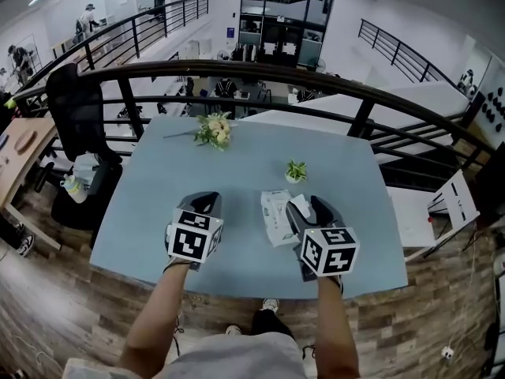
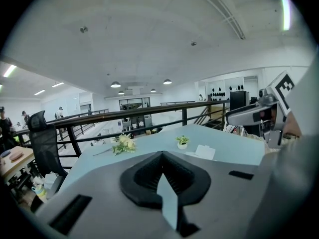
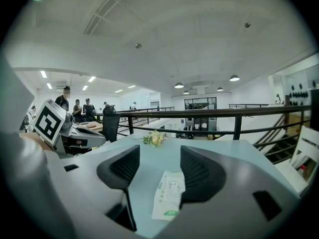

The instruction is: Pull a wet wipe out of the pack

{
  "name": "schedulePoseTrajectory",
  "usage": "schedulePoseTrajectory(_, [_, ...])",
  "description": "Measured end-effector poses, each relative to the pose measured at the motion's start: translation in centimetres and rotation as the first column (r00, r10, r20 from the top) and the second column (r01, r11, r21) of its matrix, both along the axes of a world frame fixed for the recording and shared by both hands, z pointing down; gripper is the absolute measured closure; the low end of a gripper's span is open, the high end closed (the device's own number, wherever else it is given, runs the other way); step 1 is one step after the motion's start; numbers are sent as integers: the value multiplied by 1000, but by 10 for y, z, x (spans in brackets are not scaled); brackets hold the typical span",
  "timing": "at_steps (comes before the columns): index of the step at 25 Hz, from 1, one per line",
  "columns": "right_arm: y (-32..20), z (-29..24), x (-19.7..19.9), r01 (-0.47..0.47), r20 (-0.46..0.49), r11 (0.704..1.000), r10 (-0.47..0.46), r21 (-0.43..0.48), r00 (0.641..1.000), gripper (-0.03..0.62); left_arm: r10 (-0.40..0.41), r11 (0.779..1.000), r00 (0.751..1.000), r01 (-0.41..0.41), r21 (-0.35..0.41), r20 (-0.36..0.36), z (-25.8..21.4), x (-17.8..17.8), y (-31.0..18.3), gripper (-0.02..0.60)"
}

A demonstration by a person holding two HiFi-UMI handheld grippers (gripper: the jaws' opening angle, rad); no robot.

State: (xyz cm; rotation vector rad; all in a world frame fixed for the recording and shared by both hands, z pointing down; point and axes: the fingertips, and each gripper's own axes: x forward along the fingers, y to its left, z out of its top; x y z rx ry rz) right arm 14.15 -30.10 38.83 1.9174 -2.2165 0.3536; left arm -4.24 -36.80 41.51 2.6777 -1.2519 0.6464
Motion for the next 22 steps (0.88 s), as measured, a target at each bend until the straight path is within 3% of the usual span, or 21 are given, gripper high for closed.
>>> schedulePoseTrajectory(13, [-26, 13, 27, -10, 4, 1000, 10, -6, 1000, 352, 15, 1000, 1000, -15, 3, 18, 12, 29, -26, 588])
schedulePoseTrajectory(22, [-61, 13, 44, 17, -7, 1000, -17, -18, 1000, 352, -17, 1000, 1000, 17, -5, 14, 12, 42, -56, 588])
